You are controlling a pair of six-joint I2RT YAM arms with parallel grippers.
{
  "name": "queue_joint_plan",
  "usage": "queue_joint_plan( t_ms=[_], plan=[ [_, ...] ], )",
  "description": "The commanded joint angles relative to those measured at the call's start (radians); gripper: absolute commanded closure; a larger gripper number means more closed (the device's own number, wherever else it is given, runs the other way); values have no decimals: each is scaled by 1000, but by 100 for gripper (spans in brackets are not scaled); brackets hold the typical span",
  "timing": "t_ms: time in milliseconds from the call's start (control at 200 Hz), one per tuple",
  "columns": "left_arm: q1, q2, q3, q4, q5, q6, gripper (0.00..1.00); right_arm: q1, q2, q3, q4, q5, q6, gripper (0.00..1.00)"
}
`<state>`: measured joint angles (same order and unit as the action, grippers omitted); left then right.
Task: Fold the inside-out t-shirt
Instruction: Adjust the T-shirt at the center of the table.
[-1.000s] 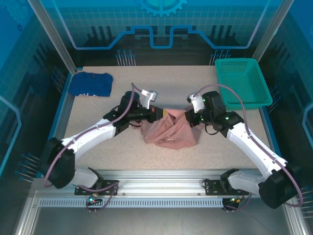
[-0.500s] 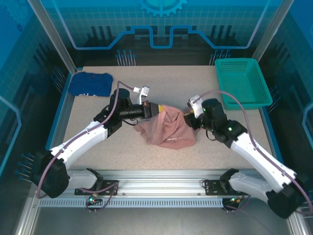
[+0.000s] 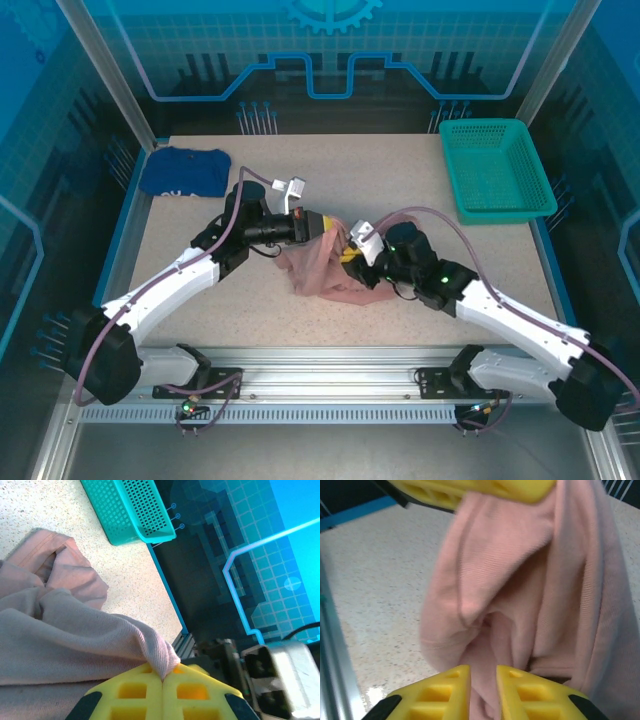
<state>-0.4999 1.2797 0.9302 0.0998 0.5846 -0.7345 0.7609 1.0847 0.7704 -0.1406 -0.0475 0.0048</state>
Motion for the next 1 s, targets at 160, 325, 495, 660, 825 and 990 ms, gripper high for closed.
queue_joint_plan(
  t_ms=[160, 325, 495, 660, 825, 990],
  plan=[
    [5, -32, 30, -20, 22, 15, 100, -59, 134, 66, 116, 142, 69, 79],
    [4, -30, 27, -20, 24, 21, 100, -86, 177, 84, 139, 142, 67, 71],
    [5, -25, 27, -19, 27, 24, 100, -101, 226, 95, 199, 80, 72, 64],
    [14, -24, 24, -28, 25, 33, 100, -110, 262, 139, 219, 97, 61, 91],
    [89, -49, -4, -49, -42, 24, 100, -140, 177, 116, 165, 9, 27, 100],
    [141, -48, 8, -136, -241, 130, 100, -221, 40, 46, 75, -335, 67, 100]
  ],
)
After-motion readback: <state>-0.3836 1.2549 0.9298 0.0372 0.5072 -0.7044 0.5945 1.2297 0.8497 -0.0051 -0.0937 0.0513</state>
